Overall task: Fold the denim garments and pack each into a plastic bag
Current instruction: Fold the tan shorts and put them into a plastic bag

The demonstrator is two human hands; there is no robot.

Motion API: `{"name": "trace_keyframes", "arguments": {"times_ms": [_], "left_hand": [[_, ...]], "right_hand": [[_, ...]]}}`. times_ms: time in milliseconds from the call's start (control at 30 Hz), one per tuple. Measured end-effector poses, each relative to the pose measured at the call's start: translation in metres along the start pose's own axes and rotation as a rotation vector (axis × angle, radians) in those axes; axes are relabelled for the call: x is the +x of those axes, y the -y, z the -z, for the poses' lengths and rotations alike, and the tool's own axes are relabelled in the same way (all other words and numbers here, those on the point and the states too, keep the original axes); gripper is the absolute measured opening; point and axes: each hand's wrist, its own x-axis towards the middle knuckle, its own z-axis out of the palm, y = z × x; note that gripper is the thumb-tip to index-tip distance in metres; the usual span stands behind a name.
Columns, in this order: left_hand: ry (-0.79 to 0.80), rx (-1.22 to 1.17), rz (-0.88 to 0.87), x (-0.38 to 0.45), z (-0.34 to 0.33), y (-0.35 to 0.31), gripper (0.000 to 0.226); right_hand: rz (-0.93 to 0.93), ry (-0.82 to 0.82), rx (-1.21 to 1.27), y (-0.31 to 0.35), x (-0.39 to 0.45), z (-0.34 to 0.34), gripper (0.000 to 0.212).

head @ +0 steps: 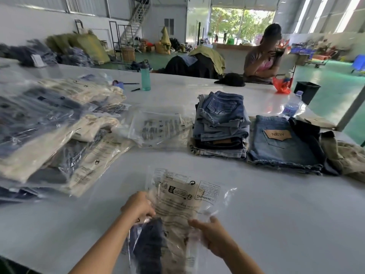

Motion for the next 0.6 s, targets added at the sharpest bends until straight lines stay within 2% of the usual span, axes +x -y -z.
{"name": "trace_keyframes", "arguments": {"times_ms": [67, 133, 167, 200, 267, 333, 433, 500, 533, 600], "left_hand": [[-0.196, 0.213, -0.153, -0.013, 0.005, -0.021, 0.022], [-0.319, 0.368, -0.417, -0.028, 0.008, -0.041, 0.021], [-0.267, 0.359, -0.511, -0.037, 0.010, -0.048, 0.023], [-0.130, 0.296, -0.535, -0.046, 0.013, -0.053, 0.033], [0.234, 0.120, -0.477, -0.057, 0.016, -0.057, 0.067], [0.340, 0.117, -0.444, -0.065, 0.016, -0.053, 0.087], [0.151, 0.373, -0.441, -0.073, -0.003, -0.049, 0.104], [0.027, 0.443, -0.370, -0.068, -0.017, -0.044, 0.113], [-0.036, 0.448, -0.349, -0.064, -0.022, -0.040, 0.106], [-0.175, 0.406, -0.343, -0.053, -0.023, -0.032, 0.063]], "right_hand": [[0.040, 0.067, 0.075, 0.006, 0.000, -0.014, 0.040], [0.054, 0.184, 0.133, 0.013, -0.003, -0.024, 0.014], [0.038, 0.212, 0.176, 0.016, -0.003, -0.027, 0.012], [0.027, 0.233, 0.213, 0.017, -0.002, -0.028, 0.019], [0.027, 0.296, 0.317, 0.018, -0.002, -0.028, 0.033], [0.022, 0.333, 0.386, 0.015, 0.001, -0.031, 0.037], [0.038, 0.268, 0.344, 0.005, 0.007, -0.035, 0.033], [0.114, 0.212, 0.236, 0.002, 0.009, -0.043, 0.025], [0.138, 0.208, 0.200, -0.001, 0.011, -0.046, 0.020], [0.172, 0.226, 0.090, -0.005, 0.011, -0.043, 0.022]]}}
